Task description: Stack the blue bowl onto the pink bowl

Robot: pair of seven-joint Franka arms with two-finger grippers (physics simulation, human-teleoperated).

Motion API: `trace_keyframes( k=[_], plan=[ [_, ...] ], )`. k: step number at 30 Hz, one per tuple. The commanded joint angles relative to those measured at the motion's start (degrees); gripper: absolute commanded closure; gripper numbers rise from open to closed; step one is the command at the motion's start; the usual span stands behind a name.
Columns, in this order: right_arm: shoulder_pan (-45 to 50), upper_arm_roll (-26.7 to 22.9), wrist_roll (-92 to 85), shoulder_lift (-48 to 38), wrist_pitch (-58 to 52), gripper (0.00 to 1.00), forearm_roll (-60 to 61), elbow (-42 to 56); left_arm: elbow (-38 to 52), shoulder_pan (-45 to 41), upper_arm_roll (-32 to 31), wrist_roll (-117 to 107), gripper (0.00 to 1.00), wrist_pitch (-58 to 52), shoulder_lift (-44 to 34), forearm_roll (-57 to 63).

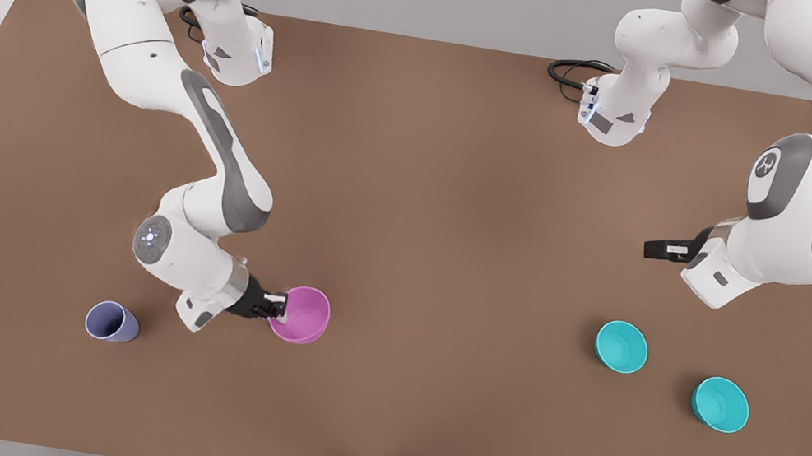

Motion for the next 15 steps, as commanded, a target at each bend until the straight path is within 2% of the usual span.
trace_keyframes(
  k=[1, 3, 5, 7, 13, 14, 15],
  plan=[
    [6.7, -3.2, 28.9, 5.5, 0.1, 0.79, -0.2, 7.2, 0.0, 0.0, 0.0, 0.0, 0.00, 0.0, 0.0, 0.0],
    [13.0, -5.4, 33.0, 11.9, 3.4, 0.79, -0.2, 13.7, -0.1, 0.0, 0.0, 0.0, 0.00, 0.0, 0.0, 0.0],
    [16.7, -6.9, 36.1, 14.5, 3.6, 0.79, -0.2, 17.7, -0.1, 0.0, 0.0, 0.0, 0.00, 0.0, 0.0, 0.0],
    [19.8, -9.1, 38.5, 15.4, 3.7, 0.79, -0.2, 18.6, -0.1, 0.0, 0.0, -0.1, 0.00, 0.0, 0.0, 0.0],
    [22.8, -10.8, 42.8, 16.8, 6.0, 0.79, -0.4, 18.4, -0.1, 0.0, 0.0, 0.1, 0.00, -0.2, 0.3, 0.0],
    [22.8, -11.0, 42.8, 16.9, 6.0, 0.63, -0.4, 18.2, -0.1, 0.0, 0.0, 0.1, 0.00, -0.3, 0.3, 0.0],
    [22.8, -11.1, 42.8, 17.0, 6.0, 0.20, -0.4, 18.0, -0.1, 0.0, 0.0, 0.1, 0.00, -0.2, 0.4, 0.0]
  ],
)
